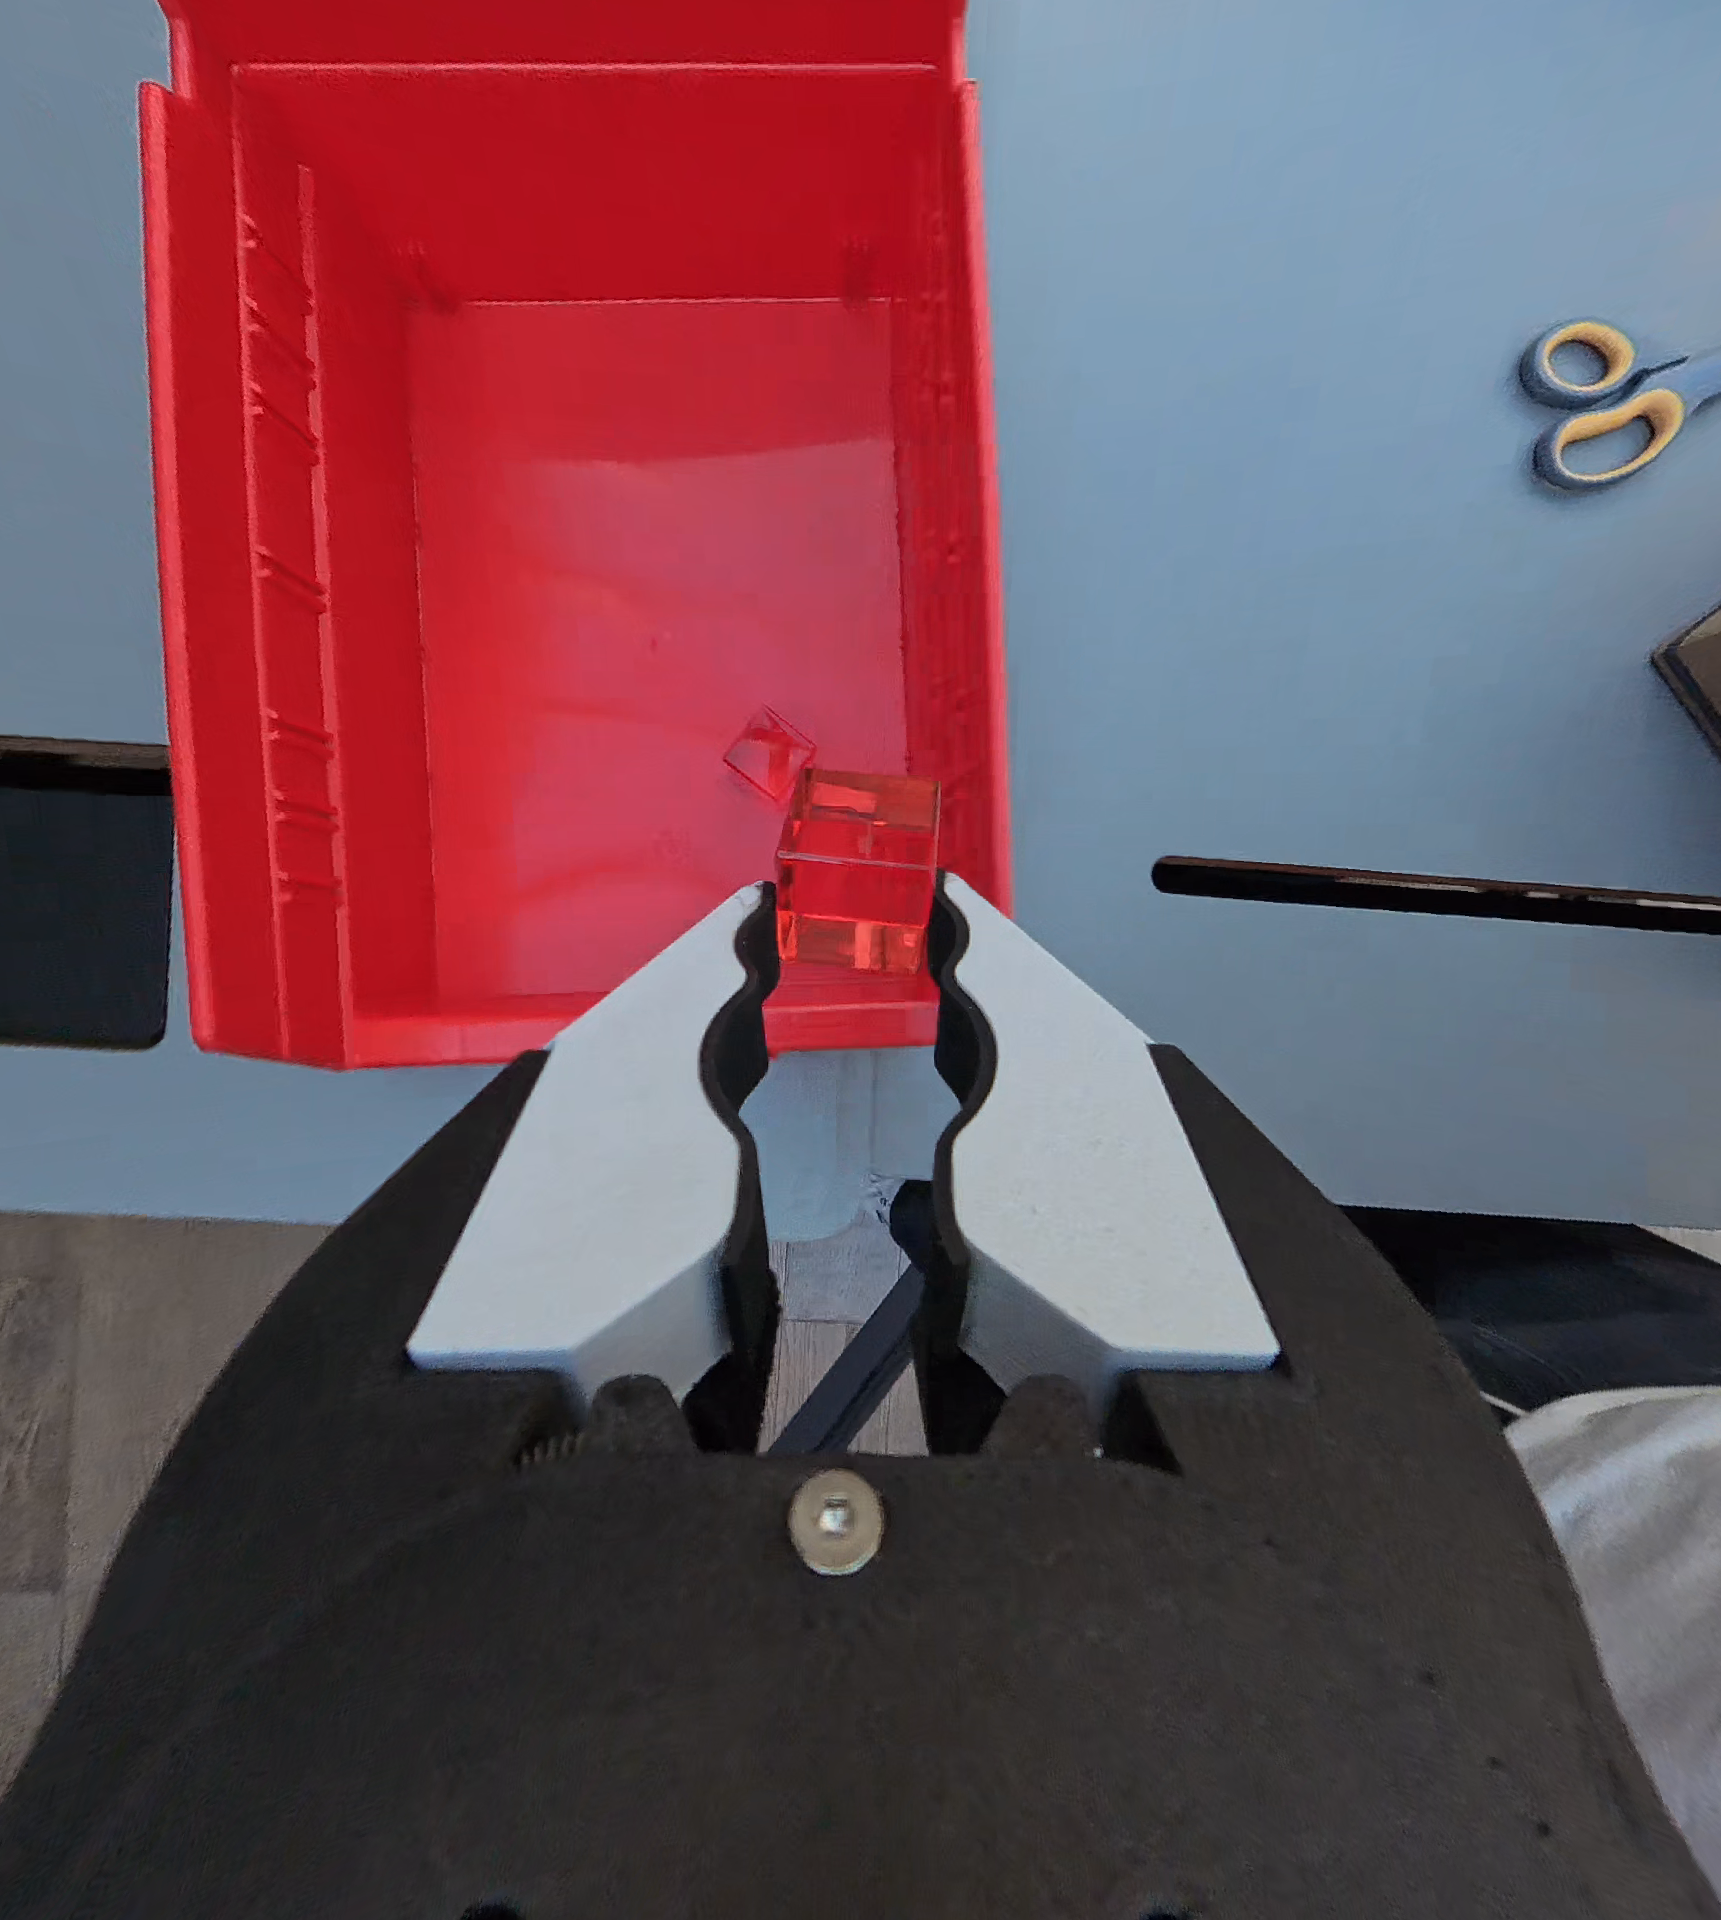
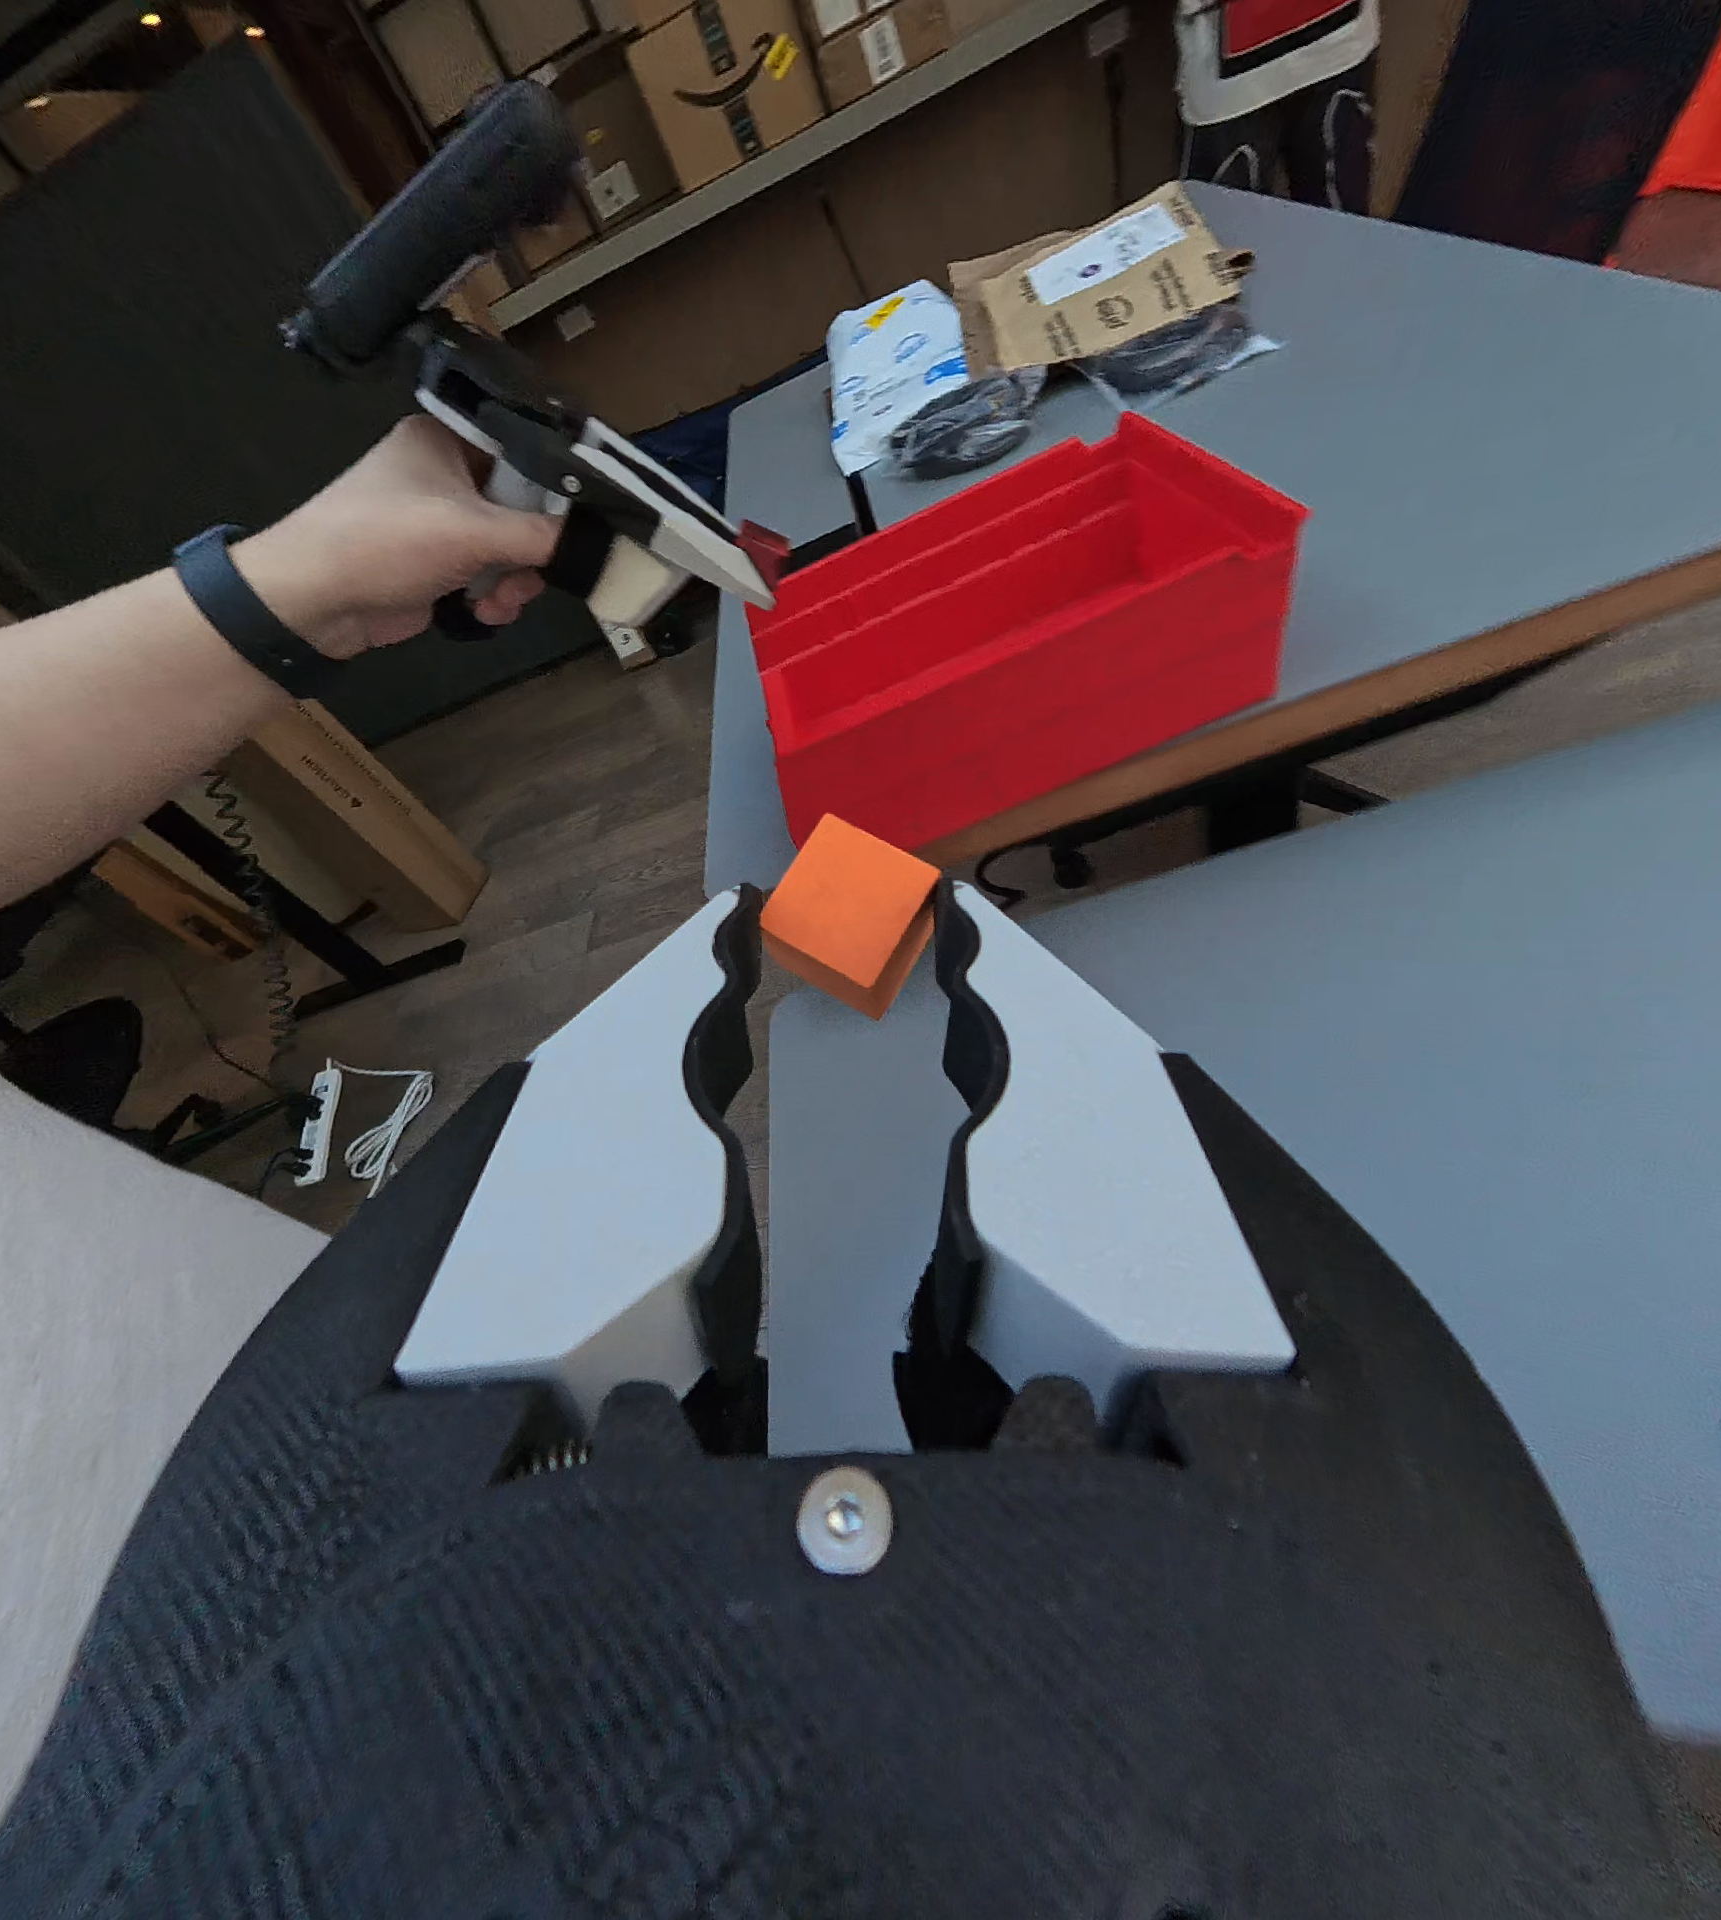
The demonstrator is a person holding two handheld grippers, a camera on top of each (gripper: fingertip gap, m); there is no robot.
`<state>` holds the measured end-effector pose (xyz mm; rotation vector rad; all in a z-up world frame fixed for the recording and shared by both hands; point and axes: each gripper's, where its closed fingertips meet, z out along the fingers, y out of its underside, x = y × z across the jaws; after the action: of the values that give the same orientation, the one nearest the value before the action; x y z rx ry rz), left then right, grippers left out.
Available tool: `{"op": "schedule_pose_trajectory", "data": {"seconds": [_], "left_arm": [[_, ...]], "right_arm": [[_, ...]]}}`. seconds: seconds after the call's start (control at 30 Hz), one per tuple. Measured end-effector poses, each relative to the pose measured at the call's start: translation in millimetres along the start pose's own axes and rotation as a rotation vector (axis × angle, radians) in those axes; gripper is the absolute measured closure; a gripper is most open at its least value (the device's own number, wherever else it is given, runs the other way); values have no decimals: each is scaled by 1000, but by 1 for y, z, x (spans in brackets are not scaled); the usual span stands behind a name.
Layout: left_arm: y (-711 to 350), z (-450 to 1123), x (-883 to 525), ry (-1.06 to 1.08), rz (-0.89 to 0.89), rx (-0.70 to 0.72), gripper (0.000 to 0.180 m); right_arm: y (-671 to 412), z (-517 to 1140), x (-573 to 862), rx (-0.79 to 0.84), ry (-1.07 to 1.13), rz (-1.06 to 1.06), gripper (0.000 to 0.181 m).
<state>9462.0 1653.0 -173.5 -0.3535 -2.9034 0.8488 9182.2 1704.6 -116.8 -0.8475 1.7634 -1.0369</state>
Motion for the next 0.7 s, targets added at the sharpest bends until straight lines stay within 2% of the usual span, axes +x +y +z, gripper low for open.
{"op": "schedule_pose_trajectory", "data": {"seconds": [0.1,0.17,0.37,0.43,0.47,0.57,0.63,0.7], "left_arm": [[-4,40,-41,104,16,45,153],[-1,55,-58,189,4,32,142],[25,17,-92,260,-26,174,145],[47,4,-97,283,-42,197,147],[58,-2,-98,298,-53,198,147],[82,-20,-103,308,-66,223,149],[88,-34,-102,298,-52,250,151],[84,-47,-91,309,-12,283,152]], "right_arm": [[-23,112,-28,-12,-59,-59,149],[-33,179,-32,-48,-49,-85,149],[-26,317,13,-299,54,-120,146],[-26,334,29,-320,92,-103,117],[-27,331,29,-333,84,-70,113],[-42,273,21,-252,110,-55,130],[-61,189,37,-113,308,-193,146],[-73,74,64,-68,585,-374,148]]}}
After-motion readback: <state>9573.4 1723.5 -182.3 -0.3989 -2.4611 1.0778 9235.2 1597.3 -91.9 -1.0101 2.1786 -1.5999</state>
